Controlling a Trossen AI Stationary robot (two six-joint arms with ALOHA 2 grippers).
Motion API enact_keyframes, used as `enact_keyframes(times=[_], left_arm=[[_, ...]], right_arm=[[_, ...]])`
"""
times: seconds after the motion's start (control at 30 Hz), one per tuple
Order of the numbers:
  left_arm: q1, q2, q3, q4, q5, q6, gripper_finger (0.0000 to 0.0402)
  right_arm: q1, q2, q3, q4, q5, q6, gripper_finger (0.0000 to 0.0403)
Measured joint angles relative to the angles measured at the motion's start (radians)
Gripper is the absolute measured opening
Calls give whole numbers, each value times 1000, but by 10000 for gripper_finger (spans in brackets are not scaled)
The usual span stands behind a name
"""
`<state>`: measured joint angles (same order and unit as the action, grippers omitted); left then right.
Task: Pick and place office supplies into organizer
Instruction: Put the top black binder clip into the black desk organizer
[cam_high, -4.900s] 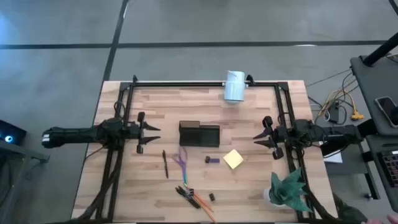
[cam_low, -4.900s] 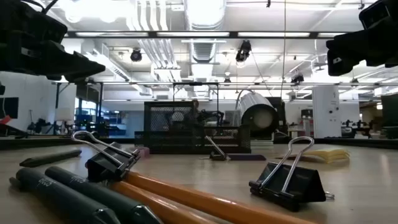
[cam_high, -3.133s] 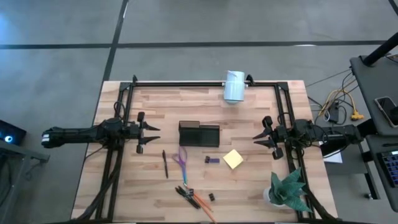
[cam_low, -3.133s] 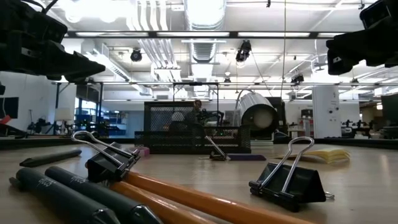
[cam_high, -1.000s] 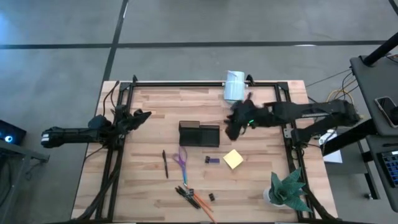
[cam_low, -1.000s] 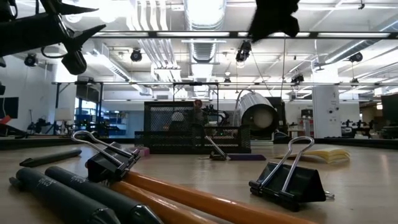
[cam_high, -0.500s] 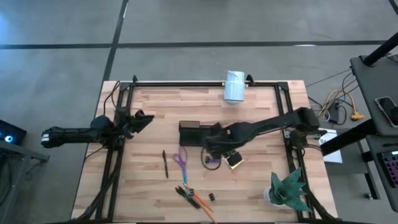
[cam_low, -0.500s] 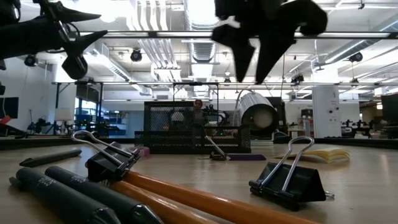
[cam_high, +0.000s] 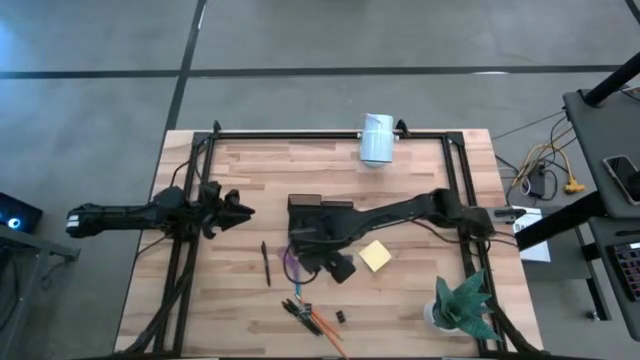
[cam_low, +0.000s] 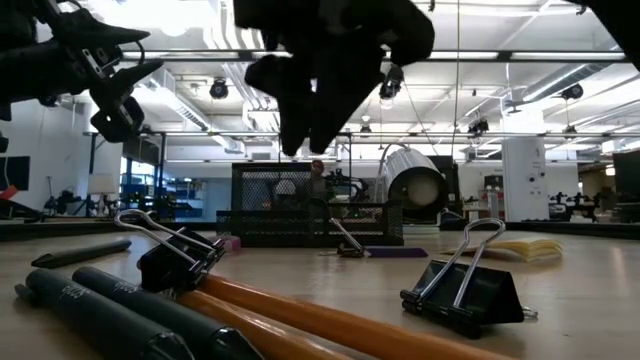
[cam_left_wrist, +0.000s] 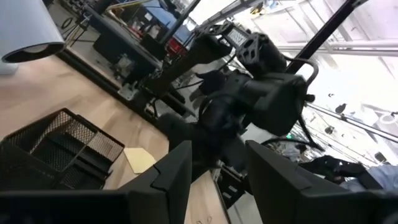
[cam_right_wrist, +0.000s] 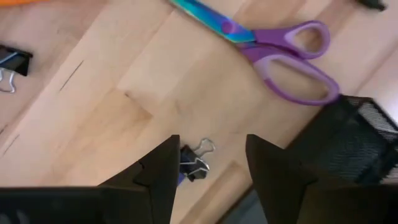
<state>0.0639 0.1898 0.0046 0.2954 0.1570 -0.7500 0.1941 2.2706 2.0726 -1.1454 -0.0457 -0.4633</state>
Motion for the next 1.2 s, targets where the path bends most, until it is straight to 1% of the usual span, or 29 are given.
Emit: enact_keyframes(times=[0.17,0.33,0.57,0.73,1.2], left_arm=[[0,0,0,0,0,6,132],[0,-1,0,0,1,7,132],[0,3,0,0,1,7,132],[0,6,0,0,1,7,132],[0,6,0,0,1,7,132]], right_arm=[[-7,43,12,-28,-9,17,162],[-17,44,-34,-28,-8,2,154],[-42,44,-65,-22,-17,-10,148],[-60,44,-105,-17,-83,-20,147],[-71,44,-166,14,-88,-29,128]])
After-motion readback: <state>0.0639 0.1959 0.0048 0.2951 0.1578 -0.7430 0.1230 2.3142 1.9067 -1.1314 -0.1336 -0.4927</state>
